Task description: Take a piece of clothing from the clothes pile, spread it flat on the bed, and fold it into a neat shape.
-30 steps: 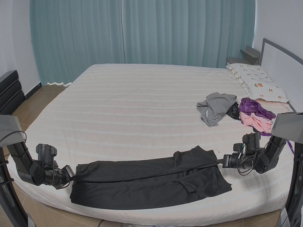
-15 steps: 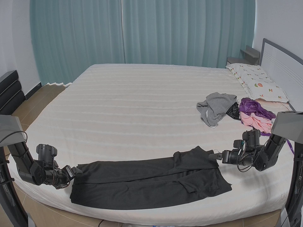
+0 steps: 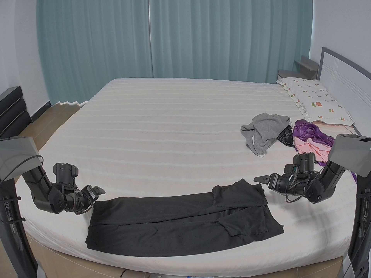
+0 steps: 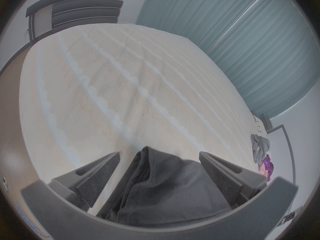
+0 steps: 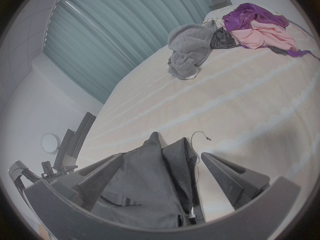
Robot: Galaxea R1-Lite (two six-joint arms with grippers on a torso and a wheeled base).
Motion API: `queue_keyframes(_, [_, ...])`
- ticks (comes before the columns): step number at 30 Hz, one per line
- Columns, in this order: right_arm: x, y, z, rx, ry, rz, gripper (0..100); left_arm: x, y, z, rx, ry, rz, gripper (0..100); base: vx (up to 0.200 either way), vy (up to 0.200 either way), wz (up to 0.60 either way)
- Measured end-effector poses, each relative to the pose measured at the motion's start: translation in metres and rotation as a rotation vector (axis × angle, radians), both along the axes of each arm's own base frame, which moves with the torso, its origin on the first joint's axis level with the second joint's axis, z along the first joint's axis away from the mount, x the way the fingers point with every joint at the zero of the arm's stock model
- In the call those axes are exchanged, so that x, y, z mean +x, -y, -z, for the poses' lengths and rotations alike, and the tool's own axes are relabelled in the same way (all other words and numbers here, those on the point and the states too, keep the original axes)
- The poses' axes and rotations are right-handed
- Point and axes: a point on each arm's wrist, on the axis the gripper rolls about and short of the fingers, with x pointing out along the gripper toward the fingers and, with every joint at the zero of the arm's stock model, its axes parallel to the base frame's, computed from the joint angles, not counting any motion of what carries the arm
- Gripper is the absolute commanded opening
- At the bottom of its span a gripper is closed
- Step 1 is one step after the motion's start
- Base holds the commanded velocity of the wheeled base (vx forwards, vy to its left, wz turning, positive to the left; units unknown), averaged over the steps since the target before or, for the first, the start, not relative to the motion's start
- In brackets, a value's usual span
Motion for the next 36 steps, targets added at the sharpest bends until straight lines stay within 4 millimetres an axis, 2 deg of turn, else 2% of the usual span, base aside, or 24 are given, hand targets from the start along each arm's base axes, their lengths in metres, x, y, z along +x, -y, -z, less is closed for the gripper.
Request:
queue_keyframes(7, [0.013, 0.002, 0.005, 0.016, -0.009, 0.002, 100, 0.017, 0.007, 0.013, 0.027, 0.018, 0.007, 100, 0.0, 0.0, 0.0])
queue_keyframes(8, [0.014, 0.002, 0.005, 0.021, -0.009, 0.002, 100, 0.019, 0.008, 0.014, 0.031, 0.024, 0.006, 0, 0.0, 0.0, 0.0])
queue_keyframes(13, [0.019, 0.002, 0.008, 0.05, -0.018, 0.011, 100, 0.024, 0.009, 0.02, 0.057, 0.068, -0.014, 0, 0.0, 0.0, 0.0])
queue_keyframes(22, [0.022, 0.0, 0.011, 0.059, -0.017, 0.011, 100, 0.019, 0.005, 0.032, 0.108, 0.032, -0.081, 0, 0.0, 0.0, 0.0])
queue_keyframes(31, [0.024, -0.002, 0.012, 0.06, -0.017, 0.006, 100, 0.019, -0.002, 0.023, 0.05, 0.107, -0.168, 0, 0.0, 0.0, 0.0])
queue_keyframes(36, [0.024, -0.003, 0.012, 0.058, -0.016, 0.007, 100, 0.016, -0.003, 0.023, 0.03, 0.104, -0.161, 0, 0.0, 0.0, 0.0])
